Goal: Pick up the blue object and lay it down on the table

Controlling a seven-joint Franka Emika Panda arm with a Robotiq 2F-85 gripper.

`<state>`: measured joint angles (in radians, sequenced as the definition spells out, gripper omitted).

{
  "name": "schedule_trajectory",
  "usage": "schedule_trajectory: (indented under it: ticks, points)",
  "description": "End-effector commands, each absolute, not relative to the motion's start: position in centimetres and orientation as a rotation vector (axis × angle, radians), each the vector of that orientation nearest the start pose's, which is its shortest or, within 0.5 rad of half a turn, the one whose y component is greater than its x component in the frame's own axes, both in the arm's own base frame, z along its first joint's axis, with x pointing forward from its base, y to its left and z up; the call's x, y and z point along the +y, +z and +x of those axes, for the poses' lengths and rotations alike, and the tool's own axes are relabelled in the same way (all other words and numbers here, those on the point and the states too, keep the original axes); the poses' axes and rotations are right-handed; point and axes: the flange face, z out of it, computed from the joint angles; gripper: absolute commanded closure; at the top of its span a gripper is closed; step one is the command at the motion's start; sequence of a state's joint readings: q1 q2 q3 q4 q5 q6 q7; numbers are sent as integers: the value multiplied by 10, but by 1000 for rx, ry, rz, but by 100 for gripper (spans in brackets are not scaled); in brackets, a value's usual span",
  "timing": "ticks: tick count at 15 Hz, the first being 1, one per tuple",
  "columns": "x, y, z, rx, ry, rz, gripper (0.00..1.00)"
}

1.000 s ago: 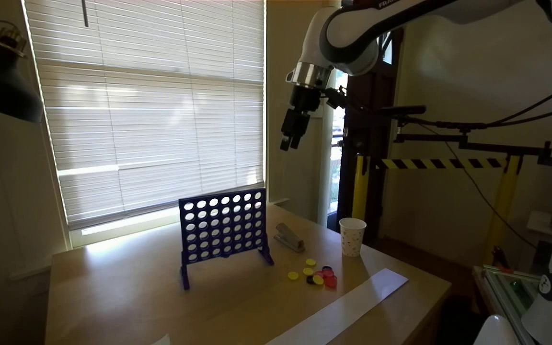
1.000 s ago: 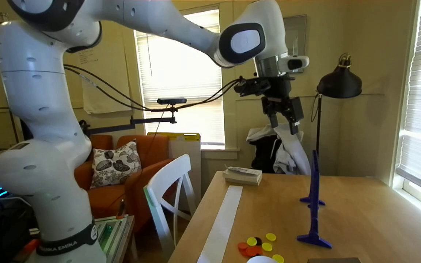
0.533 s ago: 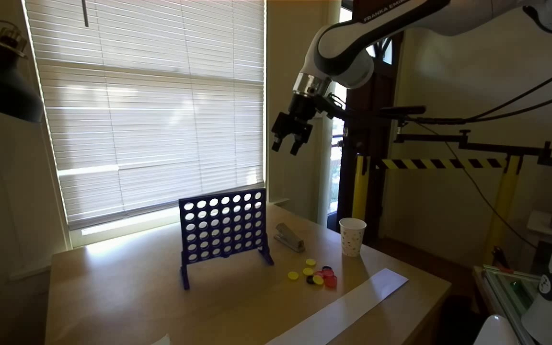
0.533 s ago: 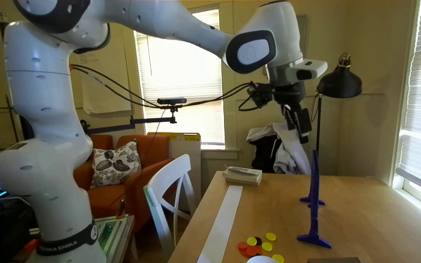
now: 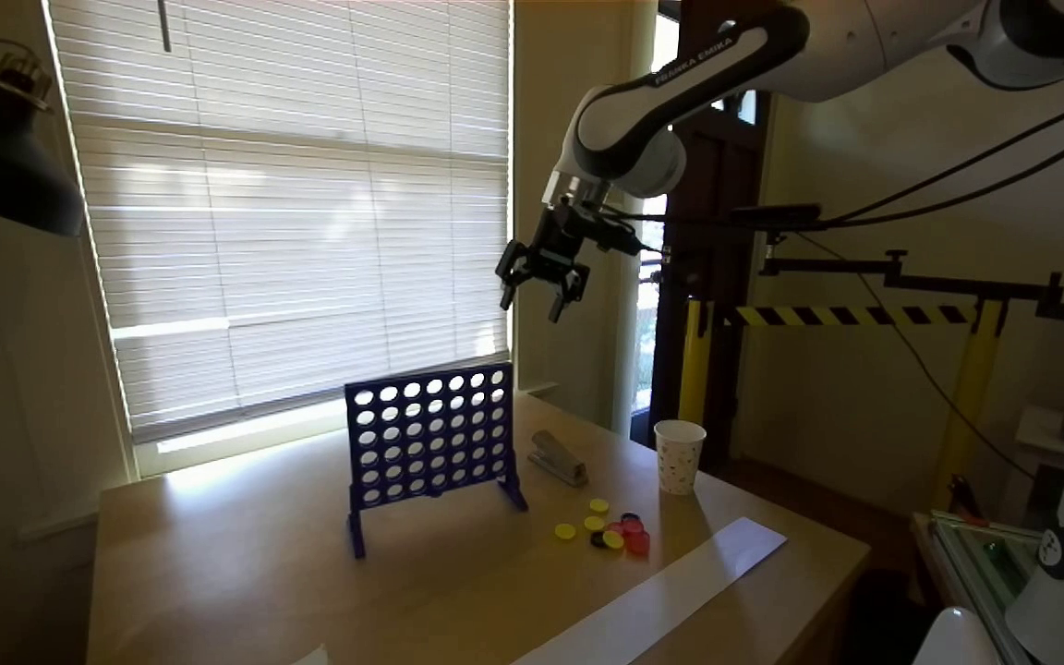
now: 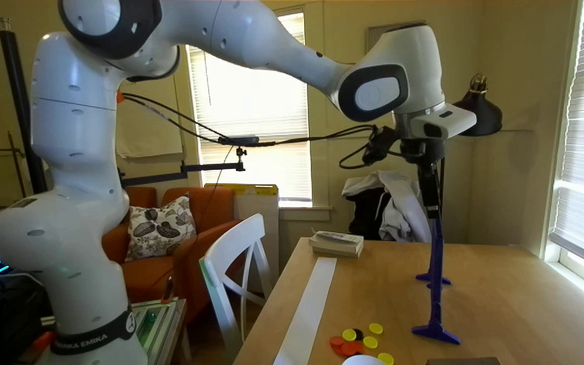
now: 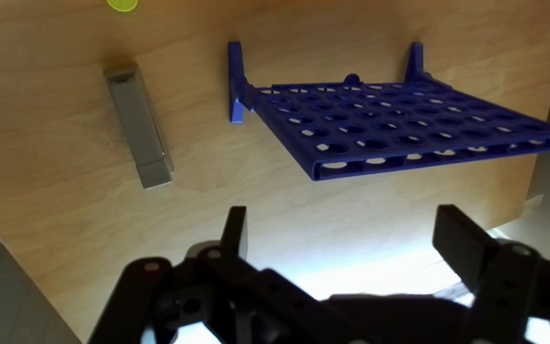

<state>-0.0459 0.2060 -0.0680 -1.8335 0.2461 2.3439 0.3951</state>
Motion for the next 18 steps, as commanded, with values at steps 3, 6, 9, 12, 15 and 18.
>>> schedule_trajectory:
  ticks: [3,6,9,12,15,18]
  points:
    - [-66,441,650,995,-376,-2710,0]
    - [-66,440,653,1008,-375,-2704,0]
    - [-67,439,657,1054,-383,-2677,0]
    - [-67,430,661,1125,-373,-2609,0]
    - [-69,422,667,1219,-369,-2516,0]
    - [-70,412,670,1271,-348,-2463,0]
